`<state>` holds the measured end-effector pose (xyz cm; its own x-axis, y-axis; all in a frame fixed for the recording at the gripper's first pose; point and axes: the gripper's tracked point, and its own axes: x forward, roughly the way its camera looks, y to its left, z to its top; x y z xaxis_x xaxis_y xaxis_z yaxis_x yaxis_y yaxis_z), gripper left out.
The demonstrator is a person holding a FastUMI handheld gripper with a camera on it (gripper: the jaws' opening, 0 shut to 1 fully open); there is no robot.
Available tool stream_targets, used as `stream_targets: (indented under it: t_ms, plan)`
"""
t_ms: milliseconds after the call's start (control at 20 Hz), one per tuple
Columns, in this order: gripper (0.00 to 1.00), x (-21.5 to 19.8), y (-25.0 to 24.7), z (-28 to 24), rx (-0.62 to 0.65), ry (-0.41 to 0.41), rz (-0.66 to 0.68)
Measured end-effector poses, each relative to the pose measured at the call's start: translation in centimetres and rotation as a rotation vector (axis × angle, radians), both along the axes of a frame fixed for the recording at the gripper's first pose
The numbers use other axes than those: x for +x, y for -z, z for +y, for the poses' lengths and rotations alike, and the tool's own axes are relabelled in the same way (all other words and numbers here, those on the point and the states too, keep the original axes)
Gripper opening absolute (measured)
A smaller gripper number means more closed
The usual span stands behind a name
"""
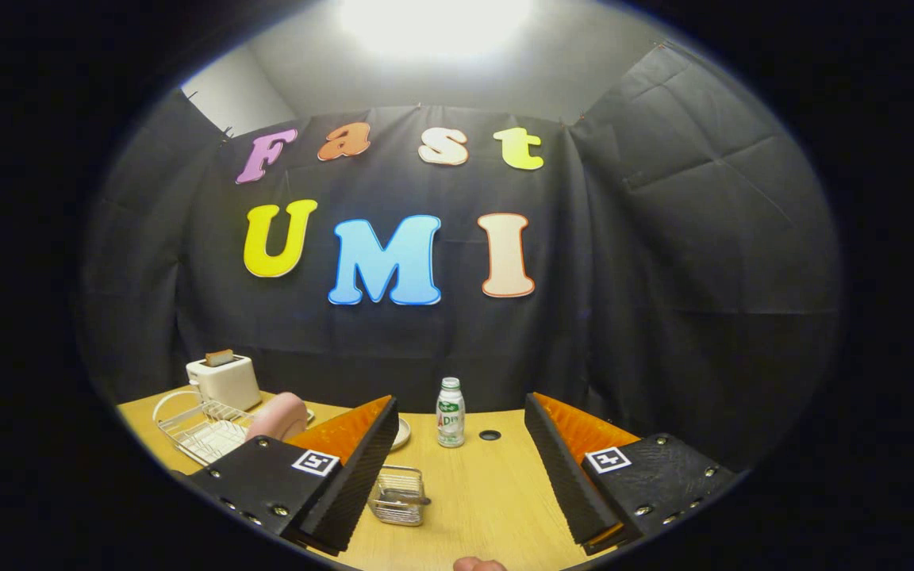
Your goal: Take the plate from the dish rack, then take the spoon from the basket and place it into the plate.
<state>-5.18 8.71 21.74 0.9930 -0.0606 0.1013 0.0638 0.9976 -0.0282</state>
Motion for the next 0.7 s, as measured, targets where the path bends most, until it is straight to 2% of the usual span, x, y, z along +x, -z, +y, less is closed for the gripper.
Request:
stream_targets:
  t_ms: [400,700]
  plan:
    - [0.97,1.2,-2.3,8.6,-0.031,-0.07,0.045]
    - [0.97,3.5,-1.9,13.7,0.003,-0.118,0.166]
